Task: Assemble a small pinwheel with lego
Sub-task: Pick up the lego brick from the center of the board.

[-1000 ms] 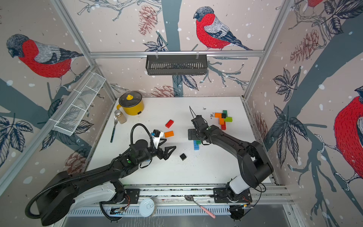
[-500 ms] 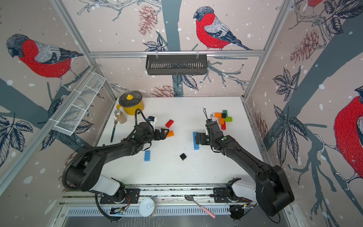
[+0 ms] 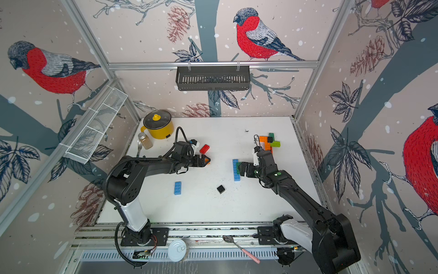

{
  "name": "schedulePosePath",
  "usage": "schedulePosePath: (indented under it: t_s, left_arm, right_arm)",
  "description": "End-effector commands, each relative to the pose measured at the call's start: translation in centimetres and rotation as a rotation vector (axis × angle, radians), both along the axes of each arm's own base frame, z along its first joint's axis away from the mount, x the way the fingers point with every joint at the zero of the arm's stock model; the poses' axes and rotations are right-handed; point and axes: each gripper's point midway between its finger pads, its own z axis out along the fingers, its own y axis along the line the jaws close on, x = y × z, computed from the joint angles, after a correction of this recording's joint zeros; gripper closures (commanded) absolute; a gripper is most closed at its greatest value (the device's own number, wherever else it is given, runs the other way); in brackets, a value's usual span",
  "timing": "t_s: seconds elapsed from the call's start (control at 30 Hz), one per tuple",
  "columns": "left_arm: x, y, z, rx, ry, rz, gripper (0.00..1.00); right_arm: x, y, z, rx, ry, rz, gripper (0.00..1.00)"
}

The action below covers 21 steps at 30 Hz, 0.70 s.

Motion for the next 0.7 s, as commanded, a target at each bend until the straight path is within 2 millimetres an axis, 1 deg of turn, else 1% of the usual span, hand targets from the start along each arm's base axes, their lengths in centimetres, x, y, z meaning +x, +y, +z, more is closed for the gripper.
schedulePosePath:
  t_s: [0.0, 0.13, 0.23, 0.3, 0.37, 0.53, 0.67]
  left_arm:
    - [-1.6, -0.8, -0.6, 0.006, 0.032, -0.070, 0.07]
    - [-3.2, -1.1, -1.2, 0.037, 0.039, -0.076, 0.09]
    - [-4.0, -0.9, -2.1, 0.107, 0.039, -0.048, 0.15]
    - [-4.1, -0.5, -2.8, 0.174, 0.029, -0.011, 0.18]
    - [-4.1, -0.2, -3.3, 0.220, 0.017, 0.016, 0.24]
    - [-3.7, 0.3, -3.8, 0.286, -0.017, 0.064, 0.37]
    - [-3.9, 0.3, -3.8, 0.317, -0.054, 0.073, 0.40]
  right_arm:
    - [0.4, 0.6, 0.7, 0.030, -0.035, 0.028, 0.01]
    - [0.3, 0.6, 0.3, 0.039, -0.025, 0.033, 0.01]
    - [0.3, 0.7, 0.0, 0.044, -0.017, 0.033, 0.01]
    - [0.2, 0.7, -0.2, 0.047, -0.010, 0.034, 0.01]
    - [0.2, 0.7, -0.3, 0.046, -0.009, 0.034, 0.01]
    - [0.2, 0.7, -0.3, 0.046, -0.007, 0.033, 0.01]
    - [0.0, 0.5, -0.6, 0.039, 0.000, 0.031, 0.01]
